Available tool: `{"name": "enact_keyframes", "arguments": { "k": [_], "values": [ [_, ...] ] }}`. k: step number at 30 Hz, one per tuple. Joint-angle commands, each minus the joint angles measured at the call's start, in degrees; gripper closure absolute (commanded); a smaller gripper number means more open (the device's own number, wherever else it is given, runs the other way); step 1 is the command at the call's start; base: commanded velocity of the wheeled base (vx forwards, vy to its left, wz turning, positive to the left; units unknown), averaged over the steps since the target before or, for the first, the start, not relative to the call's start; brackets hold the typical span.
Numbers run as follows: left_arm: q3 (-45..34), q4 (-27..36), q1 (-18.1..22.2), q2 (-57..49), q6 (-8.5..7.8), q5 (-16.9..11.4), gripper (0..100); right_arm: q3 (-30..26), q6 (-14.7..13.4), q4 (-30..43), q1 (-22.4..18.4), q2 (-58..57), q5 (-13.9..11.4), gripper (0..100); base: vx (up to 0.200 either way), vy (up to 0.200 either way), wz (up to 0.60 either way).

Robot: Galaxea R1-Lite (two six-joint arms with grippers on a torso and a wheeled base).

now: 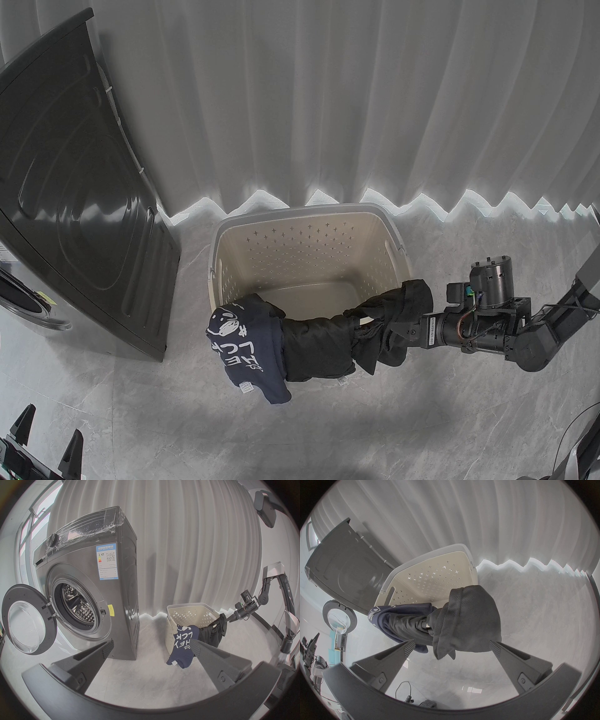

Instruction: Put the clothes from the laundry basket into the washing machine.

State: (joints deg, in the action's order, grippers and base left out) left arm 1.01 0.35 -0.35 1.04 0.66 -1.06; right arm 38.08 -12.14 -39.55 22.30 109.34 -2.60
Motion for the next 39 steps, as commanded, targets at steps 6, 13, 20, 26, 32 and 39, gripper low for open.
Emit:
{"name": "enact_keyframes", "arguments": {
  "k": [6, 13, 20, 26, 32, 39],
  "values": [
    [-1.0, 0.0, 0.0, -1.0, -0.22, 0.0, 0, 3.4, -0.7, -6.5, 0.0, 8.0, 1.7, 0, 0.000, 0.000, 0.00],
    [-1.0, 0.0, 0.0, -1.0, -0.22, 0.0, 0, 5.2, -1.6, -7.2, 0.4, 10.2, 2.0, 0, 0.000, 0.000, 0.00],
    [-1.0, 0.0, -0.1, -1.0, -0.04, 0.0, 0, 6.7, -2.4, -7.2, 0.8, 10.6, 2.0, 100, 0.000, 0.000, 0.00],
    [-1.0, 0.0, 0.0, -1.0, 0.04, 0.0, 0, 5.4, -3.3, -7.8, 1.7, 10.1, 2.1, 100, 0.000, 0.000, 0.00],
    [-1.0, 0.0, 0.0, -1.0, 0.04, 0.0, 0, 1.4, -4.5, -10.0, 4.7, 7.6, 4.1, 100, 0.000, 0.000, 0.00],
    [-1.0, 0.0, 0.0, -1.0, 0.13, 0.0, 0, -1.3, -5.1, -10.0, 7.7, 4.8, 4.4, 100, 0.000, 0.000, 0.00]
  ]
}}
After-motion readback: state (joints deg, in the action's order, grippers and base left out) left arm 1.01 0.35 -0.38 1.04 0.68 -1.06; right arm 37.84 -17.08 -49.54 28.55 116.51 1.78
